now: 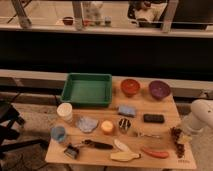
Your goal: Place grapes in paper cup
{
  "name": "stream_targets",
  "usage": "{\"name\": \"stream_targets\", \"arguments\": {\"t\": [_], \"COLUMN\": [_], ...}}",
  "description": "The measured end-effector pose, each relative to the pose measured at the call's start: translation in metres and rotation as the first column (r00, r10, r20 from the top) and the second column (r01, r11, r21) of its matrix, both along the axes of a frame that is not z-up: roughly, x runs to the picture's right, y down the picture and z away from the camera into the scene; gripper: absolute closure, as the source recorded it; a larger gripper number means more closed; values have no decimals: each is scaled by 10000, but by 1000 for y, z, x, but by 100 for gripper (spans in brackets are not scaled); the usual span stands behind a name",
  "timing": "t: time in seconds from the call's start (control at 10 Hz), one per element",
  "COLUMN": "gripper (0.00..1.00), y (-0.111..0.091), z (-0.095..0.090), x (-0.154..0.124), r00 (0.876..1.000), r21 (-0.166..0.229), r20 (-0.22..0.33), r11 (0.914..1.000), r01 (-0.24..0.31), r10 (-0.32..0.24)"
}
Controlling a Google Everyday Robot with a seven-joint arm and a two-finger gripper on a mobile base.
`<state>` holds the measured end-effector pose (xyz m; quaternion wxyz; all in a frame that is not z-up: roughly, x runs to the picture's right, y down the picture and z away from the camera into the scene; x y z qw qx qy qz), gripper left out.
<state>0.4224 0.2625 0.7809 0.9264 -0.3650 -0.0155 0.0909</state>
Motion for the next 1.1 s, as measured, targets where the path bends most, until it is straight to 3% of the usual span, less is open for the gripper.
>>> {"name": "stream_targets", "arguments": {"t": [0.9,1.1], "gripper": [100,100], "y": [0,-2], "z": [0,-12], "x": [0,1], "r00": [10000,10000], "r21": [5,236], "r20": [-2,1], "r11": [10000,9997], "r01": [3,66], "r10": [-3,-66]}}
